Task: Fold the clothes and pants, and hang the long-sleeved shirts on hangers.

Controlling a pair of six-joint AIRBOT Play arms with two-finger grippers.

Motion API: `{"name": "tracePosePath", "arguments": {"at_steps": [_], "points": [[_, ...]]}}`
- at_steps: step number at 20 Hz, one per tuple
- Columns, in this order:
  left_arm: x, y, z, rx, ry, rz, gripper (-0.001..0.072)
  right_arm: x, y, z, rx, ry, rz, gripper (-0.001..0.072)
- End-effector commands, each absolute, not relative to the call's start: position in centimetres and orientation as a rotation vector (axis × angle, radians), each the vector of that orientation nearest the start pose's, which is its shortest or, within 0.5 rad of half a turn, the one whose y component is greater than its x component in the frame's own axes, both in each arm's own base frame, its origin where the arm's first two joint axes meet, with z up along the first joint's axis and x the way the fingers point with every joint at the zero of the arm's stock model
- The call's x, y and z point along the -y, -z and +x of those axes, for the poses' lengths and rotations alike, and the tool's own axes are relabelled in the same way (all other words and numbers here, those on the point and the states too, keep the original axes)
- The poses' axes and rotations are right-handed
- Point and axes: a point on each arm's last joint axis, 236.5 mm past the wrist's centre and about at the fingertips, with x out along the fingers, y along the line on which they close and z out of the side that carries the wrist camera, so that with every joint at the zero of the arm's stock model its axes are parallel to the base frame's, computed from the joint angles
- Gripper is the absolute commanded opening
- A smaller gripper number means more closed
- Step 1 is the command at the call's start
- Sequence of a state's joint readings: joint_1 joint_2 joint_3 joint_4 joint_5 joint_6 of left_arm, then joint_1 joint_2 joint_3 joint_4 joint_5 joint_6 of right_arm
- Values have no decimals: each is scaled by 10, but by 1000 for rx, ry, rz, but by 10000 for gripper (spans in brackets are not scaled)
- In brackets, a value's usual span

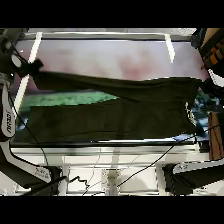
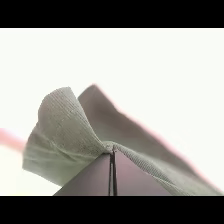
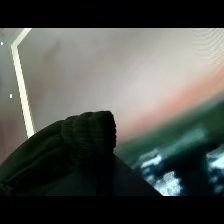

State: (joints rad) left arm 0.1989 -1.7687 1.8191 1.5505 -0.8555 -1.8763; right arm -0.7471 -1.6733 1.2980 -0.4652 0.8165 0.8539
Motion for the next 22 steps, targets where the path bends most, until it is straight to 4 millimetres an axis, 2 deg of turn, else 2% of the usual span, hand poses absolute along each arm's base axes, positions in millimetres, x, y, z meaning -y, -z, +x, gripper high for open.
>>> {"name": "tracePosePath", "arguments": {"at_steps": [1, 3, 5, 7, 8, 11, 13, 15, 17, 20, 22], "points": [[-117, -180, 616, -513, -245, -294, 11, 245, -5, 489, -583, 124, 773, 26], [-114, -214, 612, -453, -229, -264, 11, 245, -5, 489, -584, 124, 772, 26], [-113, -231, 605, -430, -219, -225, 12, 243, -5, 490, -586, 119, 771, 26], [-118, -232, 601, -443, -222, -166, 12, 242, -5, 491, -586, 118, 770, 26], [-117, -224, 597, -485, -217, -132, 12, 242, -5, 491, -586, 120, 769, 26], [-112, -173, 567, -739, -185, 22, 11, 241, -5, 494, -582, 127, 759, 26], [-125, -133, 538, -924, -244, 103, 10, 239, -4, 497, -583, 130, 746, 26], [-132, -98, 518, -1031, -290, 106, 11, 236, -3, 500, -587, 132, 731, 26], [-127, -60, 494, -1131, -286, 92, 11, 236, 0, 499, -599, 135, 711, 26], [-118, -21, 449, -1258, -277, 87, 11, 246, 7, 492, -626, 163, 659, 26], [-113, -9, 413, -1324, -273, 85, 12, 252, 9, 488, -632, 176, 647, 26]]}}
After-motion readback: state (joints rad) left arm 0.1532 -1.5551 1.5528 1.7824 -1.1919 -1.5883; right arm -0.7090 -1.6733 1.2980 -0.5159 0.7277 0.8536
